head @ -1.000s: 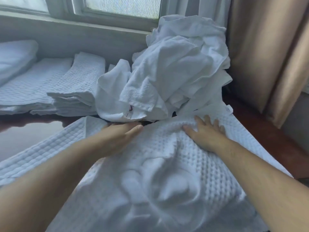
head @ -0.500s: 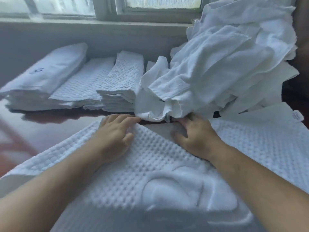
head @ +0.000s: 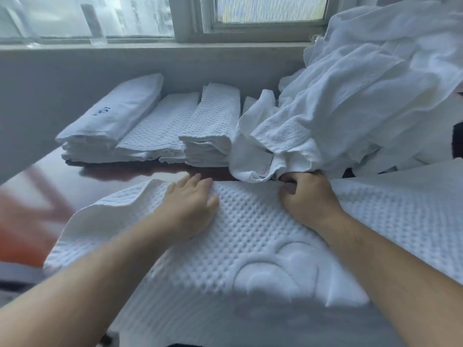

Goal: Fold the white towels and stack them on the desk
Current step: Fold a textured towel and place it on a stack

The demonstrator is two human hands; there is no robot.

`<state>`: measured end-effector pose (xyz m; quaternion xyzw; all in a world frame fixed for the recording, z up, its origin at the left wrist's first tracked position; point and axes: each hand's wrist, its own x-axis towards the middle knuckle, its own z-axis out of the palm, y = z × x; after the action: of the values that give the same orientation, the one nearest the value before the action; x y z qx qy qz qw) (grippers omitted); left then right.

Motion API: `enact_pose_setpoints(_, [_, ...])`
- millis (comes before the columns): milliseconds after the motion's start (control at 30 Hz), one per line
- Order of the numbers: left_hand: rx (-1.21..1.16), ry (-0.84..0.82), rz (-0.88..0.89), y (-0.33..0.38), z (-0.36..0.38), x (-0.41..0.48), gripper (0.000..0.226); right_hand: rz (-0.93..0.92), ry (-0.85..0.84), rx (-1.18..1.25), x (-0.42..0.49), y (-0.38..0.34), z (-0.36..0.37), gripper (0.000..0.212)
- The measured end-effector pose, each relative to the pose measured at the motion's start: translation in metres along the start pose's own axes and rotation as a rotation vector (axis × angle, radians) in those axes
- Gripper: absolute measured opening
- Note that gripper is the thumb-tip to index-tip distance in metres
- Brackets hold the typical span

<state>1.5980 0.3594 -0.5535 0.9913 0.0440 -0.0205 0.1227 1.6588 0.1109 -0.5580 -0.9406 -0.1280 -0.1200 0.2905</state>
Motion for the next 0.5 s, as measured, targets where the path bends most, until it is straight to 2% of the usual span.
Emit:
enact_pose_setpoints(67, [-0.055, 0.032, 0.075, 0.035, 0.011, 0.003, 0.06, 0.015, 0.006, -0.024, -0.004, 0.007, -0.012, 0.02])
enact_pose_setpoints(133, [-0.023, 0.068, 0.163, 0.065, 0.023, 0.004, 0.06, 0.038, 0.131, -0.22, -0.01, 0.023, -0.024, 0.024])
enact_pose_setpoints(200, [-0.013, 0.117, 0.242, 0.097, 0.035, 0.011, 0.059, 0.178, 0.207, -0.295, -0.017, 0.049, -0.046, 0.032])
enact_pose_setpoints(300, [-0.043, 0.146, 0.304, 0.124, 0.04, 0.027, 0.062, 0.346, 0.158, -0.254, -0.026, 0.083, -0.068, 0.034])
enact_pose_setpoints(500, [-0.058, 0.142, 0.351, 0.157, 0.045, 0.074, 0.078, 0.351, 0.208, -0.185, -0.023, 0.107, -0.068, 0.033])
